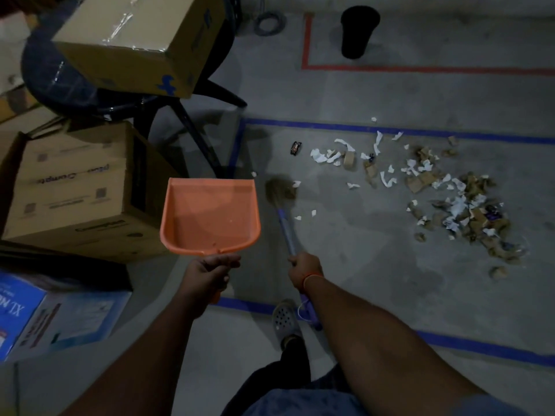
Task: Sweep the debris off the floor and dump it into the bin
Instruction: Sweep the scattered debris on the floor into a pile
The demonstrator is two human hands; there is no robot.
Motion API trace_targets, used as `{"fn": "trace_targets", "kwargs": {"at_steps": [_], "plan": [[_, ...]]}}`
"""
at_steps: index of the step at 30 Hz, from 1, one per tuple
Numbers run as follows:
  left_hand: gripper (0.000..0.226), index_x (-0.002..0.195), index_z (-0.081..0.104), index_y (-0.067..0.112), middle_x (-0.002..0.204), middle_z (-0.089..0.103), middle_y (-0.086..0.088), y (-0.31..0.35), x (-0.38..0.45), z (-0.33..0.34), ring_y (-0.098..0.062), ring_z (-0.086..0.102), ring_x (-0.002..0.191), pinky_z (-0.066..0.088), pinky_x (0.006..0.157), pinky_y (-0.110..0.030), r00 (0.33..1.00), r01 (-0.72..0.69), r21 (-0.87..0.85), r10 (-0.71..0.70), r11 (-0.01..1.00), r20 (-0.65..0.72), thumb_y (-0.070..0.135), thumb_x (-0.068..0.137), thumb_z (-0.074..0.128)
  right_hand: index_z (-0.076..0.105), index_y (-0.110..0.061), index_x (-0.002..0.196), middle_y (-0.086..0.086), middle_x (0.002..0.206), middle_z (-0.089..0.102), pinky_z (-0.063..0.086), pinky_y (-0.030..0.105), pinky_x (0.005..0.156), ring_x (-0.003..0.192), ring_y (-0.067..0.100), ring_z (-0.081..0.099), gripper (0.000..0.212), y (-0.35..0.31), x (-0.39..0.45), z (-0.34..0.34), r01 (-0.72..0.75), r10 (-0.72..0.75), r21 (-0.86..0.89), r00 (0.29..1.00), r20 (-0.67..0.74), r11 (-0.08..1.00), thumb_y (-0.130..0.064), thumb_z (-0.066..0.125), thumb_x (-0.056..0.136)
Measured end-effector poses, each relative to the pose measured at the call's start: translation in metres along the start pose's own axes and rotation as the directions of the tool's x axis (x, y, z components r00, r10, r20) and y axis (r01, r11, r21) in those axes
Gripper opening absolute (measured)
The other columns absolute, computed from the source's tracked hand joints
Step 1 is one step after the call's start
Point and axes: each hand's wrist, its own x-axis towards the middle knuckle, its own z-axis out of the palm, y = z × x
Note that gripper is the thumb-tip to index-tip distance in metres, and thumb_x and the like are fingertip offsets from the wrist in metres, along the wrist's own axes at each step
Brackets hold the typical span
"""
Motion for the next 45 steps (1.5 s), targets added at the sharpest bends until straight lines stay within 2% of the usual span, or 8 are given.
{"fn": "trace_targets", "kwargs": {"at_steps": [3,10,16,23,27,35,42,45], "plan": [[0.030,0.106,0.069,-0.002,0.079,0.071,-0.007,0.002,-0.002,-0.004,-0.003,0.043,0.040,0.031,0.035,-0.015,1.000,0.000,-0.010,0.000,1.000,-0.009,-0.014,0.096,0.044,0.065,-0.015,0.127,0.013,0.129,0.063,0.045,0.030,0.101,0.120,0.031,0.059,0.036,-0.006,0.013,0.006,-0.080,0.079,0.059,0.997,0.011,0.995,-0.015,0.057,0.092],[0.033,0.101,0.073,0.003,0.090,0.072,-0.012,-0.007,0.003,-0.003,-0.006,0.046,0.046,0.034,0.042,-0.017,1.000,0.002,0.004,-0.002,1.000,0.002,-0.014,0.095,0.046,0.064,-0.006,0.120,0.014,0.119,0.067,0.053,0.027,0.085,0.107,0.030,0.065,0.029,0.017,0.014,0.000,-0.301,0.374,0.341,0.912,-0.170,0.891,-0.015,0.056,0.094],[0.030,0.107,0.071,-0.002,0.098,0.068,-0.019,-0.005,0.009,0.018,-0.005,0.047,0.047,0.035,0.044,-0.018,0.998,0.000,0.026,-0.001,1.000,0.063,-0.013,0.096,0.046,0.064,-0.015,0.127,0.018,0.126,0.062,0.051,0.032,0.097,0.113,0.035,0.062,0.042,0.051,-0.022,-0.016,-0.221,0.262,0.209,0.945,-0.194,0.953,-0.011,0.058,0.085],[0.029,0.105,0.071,0.001,0.086,0.069,-0.012,0.003,0.012,0.046,-0.005,0.044,0.043,0.031,0.041,-0.014,0.996,0.018,0.015,-0.019,1.000,0.090,-0.011,0.096,0.046,0.063,-0.013,0.129,0.015,0.126,0.064,0.050,0.028,0.098,0.114,0.030,0.062,0.044,0.080,-0.047,-0.006,-0.114,0.114,-0.030,0.993,0.001,0.993,-0.013,0.059,0.085],[0.031,0.103,0.072,0.003,0.096,0.069,-0.017,0.003,0.013,0.053,-0.006,0.048,0.047,0.035,0.042,-0.018,0.996,-0.006,0.044,0.002,0.999,0.092,-0.011,0.096,0.046,0.066,-0.008,0.123,0.016,0.121,0.065,0.050,0.029,0.093,0.114,0.032,0.061,0.046,0.093,-0.056,0.000,-0.119,0.125,-0.067,0.989,0.079,0.991,-0.026,0.057,0.082],[0.029,0.115,0.065,-0.007,0.095,0.066,-0.018,0.002,0.009,0.065,-0.003,0.047,0.042,0.034,0.035,-0.014,0.996,0.016,0.036,-0.019,0.999,0.085,-0.012,0.097,0.043,0.063,-0.011,0.126,0.017,0.125,0.063,0.048,0.030,0.095,0.115,0.033,0.061,0.040,0.116,-0.048,-0.023,-0.325,0.353,0.171,0.920,-0.172,0.930,-0.017,0.063,0.087],[0.028,0.110,0.065,-0.003,0.056,0.064,0.004,0.009,0.016,0.066,0.000,0.042,0.037,0.030,0.035,-0.012,0.992,0.048,0.018,-0.050,0.999,0.116,-0.012,0.098,0.041,0.058,-0.017,0.134,0.019,0.130,0.059,0.046,0.026,0.098,0.116,0.034,0.060,0.047,0.104,-0.034,-0.036,-0.254,0.288,0.170,0.931,-0.222,0.952,-0.010,0.055,0.088],[0.028,0.112,0.066,-0.006,0.066,0.068,0.000,0.010,0.026,0.060,-0.002,0.042,0.039,0.030,0.036,-0.013,0.994,0.039,0.023,-0.041,0.999,0.102,-0.013,0.097,0.043,0.059,-0.018,0.134,0.018,0.128,0.062,0.048,0.026,0.098,0.113,0.033,0.062,0.047,0.086,-0.024,-0.034,-0.190,0.208,0.111,0.961,-0.183,0.975,-0.009,0.054,0.087]]}}
